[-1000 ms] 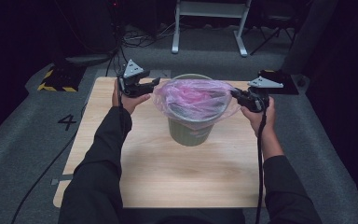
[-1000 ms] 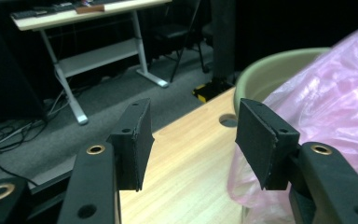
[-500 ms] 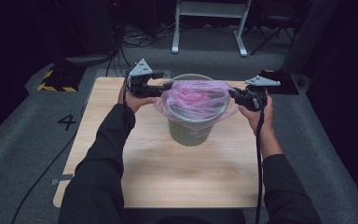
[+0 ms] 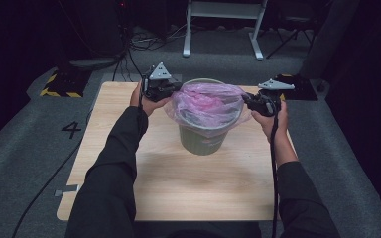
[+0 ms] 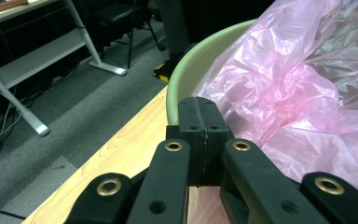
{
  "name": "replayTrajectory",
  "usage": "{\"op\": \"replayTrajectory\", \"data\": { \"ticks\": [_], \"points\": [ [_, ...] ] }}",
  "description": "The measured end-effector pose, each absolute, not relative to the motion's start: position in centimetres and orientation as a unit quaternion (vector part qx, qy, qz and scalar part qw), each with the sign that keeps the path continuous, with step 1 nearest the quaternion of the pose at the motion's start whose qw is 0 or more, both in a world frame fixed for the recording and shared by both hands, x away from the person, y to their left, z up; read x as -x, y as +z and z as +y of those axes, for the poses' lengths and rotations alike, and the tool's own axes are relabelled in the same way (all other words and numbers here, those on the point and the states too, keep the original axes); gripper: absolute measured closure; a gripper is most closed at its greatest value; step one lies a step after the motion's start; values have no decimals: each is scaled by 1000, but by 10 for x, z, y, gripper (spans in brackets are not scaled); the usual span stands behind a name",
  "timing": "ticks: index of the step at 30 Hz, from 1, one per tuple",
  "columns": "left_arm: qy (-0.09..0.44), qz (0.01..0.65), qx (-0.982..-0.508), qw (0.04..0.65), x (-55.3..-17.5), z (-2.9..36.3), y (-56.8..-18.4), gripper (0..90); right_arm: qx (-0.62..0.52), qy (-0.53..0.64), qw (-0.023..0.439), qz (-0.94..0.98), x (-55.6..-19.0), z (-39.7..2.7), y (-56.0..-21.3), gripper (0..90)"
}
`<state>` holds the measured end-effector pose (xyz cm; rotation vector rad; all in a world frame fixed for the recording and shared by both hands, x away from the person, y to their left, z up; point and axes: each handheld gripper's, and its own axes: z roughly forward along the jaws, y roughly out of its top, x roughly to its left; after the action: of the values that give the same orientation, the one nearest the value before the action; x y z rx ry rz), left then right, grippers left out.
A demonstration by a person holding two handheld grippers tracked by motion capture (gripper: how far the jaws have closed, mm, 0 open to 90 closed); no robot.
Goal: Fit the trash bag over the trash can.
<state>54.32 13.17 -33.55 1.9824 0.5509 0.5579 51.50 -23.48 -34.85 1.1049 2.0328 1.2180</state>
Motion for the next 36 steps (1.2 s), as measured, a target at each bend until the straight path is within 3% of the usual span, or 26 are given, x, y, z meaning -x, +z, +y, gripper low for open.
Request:
{"op": "replayTrajectory", "data": {
  "ticks": [7, 8, 13, 17, 19, 24, 27, 36],
  "points": [
    [225, 232, -796, 512, -545, 129, -338, 879, -418, 452, 253, 747, -523, -236, -353, 768],
    [229, 238, -793, 512, -545, 130, -337, 776, -419, 454, 251, 745, -523, -237, -354, 768],
    [220, 255, -798, 500, -547, 129, -338, 469, -421, 461, 246, 741, -525, -237, -355, 759],
    [191, 265, -802, 501, -551, 129, -342, 394, -411, 479, 245, 736, -524, -236, -354, 734],
    [192, 271, -803, 494, -553, 129, -344, 413, -410, 478, 249, 736, -524, -235, -353, 723],
    [203, 271, -796, 502, -555, 134, -343, 756, -408, 474, 251, 739, -526, -237, -354, 713],
    [213, 277, -780, 519, -556, 135, -340, 852, -404, 469, 257, 742, -526, -236, -353, 741],
    [219, 327, -768, 505, -571, 139, -347, 898, -418, 457, 253, 743, -532, -235, -354, 804]
  ]
}}
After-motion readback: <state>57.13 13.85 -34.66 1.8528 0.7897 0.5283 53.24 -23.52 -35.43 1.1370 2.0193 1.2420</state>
